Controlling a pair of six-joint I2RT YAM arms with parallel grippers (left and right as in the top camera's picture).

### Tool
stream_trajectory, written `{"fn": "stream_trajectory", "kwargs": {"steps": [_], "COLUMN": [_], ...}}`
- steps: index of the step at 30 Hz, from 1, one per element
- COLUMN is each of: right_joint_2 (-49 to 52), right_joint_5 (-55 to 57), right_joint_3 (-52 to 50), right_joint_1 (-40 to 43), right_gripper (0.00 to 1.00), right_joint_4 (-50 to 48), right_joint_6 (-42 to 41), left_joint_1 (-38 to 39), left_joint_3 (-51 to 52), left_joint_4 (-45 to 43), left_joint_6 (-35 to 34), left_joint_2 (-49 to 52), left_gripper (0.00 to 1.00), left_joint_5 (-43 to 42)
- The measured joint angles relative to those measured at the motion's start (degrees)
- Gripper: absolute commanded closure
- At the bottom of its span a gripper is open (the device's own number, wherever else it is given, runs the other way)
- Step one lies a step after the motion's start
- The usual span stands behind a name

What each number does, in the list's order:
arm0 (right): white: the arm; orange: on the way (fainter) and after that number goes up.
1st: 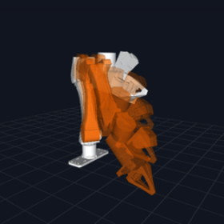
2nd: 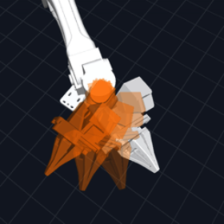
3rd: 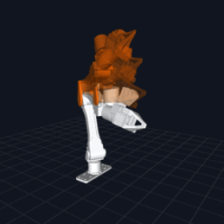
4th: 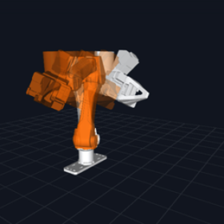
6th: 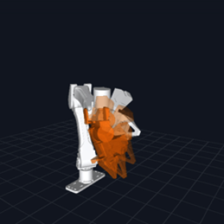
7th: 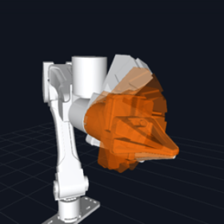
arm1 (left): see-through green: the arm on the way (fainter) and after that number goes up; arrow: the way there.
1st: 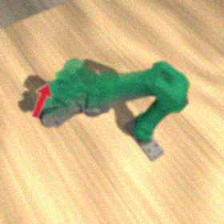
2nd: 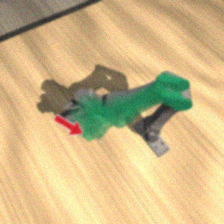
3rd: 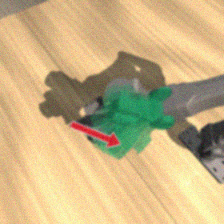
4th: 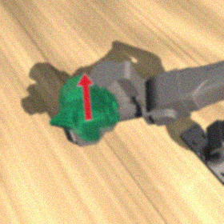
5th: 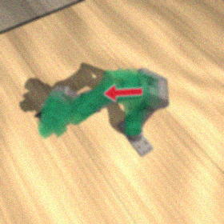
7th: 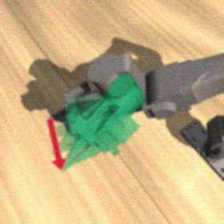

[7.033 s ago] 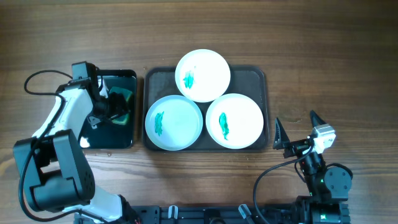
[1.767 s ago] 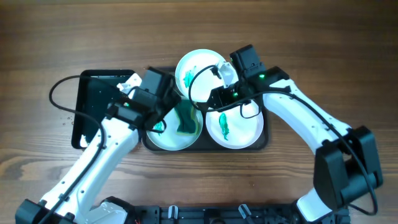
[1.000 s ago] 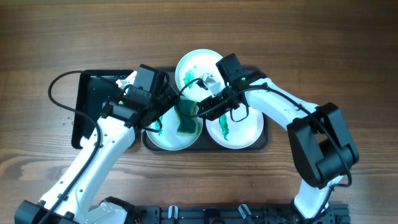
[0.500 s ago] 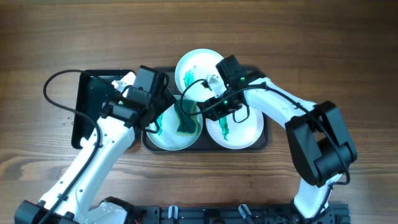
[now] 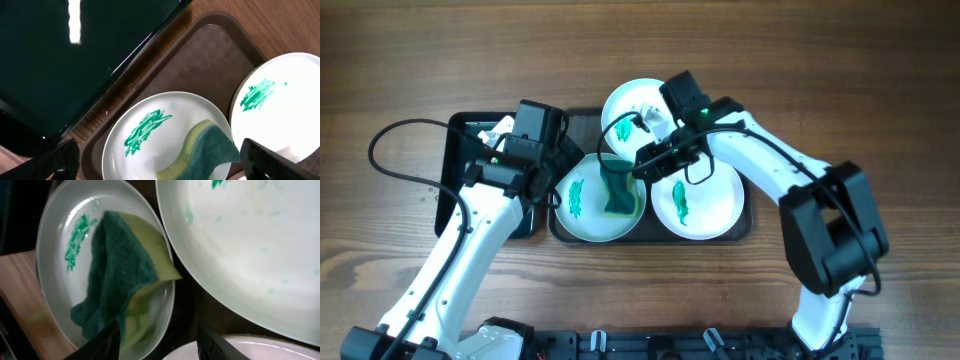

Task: Clean dirty plates on tray and stack at the side
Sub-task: 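Hold the plate with the right gripper and scrub it with the left-held sponge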

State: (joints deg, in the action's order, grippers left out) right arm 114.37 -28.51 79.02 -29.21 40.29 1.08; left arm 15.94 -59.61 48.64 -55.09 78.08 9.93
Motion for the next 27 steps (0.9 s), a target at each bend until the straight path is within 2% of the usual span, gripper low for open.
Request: {"fn": "stream_trajectory", "kwargs": {"steps": [9,19,24,27], "right_joint_2": [1.7,1.7,1.7,1.7], "right_joint_5": [0.5,7.0,5.5,4.5], "right_joint_3": [-0.5,-2.5,-2.6,-2.6], "right_joint_1": [-0.5,-0.7,-0.7,-0.7], "right_gripper": [0.5,0.51,0.59,0.66], "right_joint_4": [0.6,2.8,1.9,1.7], "right_joint_6": [-3.1,-7.3,-5.9,-5.3], "left_joint_1": [0.0,0.0,0.0,0.0], "left_joint_3": [0.0,0.0,0.0,0.0], "left_joint_4": [0.0,-0.2,-1.1,-2.4], "left_joint_6": [0.0,1.6,4.4,9.0], "left_joint_2": [0.0,0.0,0.0,0.0], "left_gripper": [0.0,0.0,0.0,0.0], "left_joint_5": [0.0,-0.4,-3.0,-8.0]}}
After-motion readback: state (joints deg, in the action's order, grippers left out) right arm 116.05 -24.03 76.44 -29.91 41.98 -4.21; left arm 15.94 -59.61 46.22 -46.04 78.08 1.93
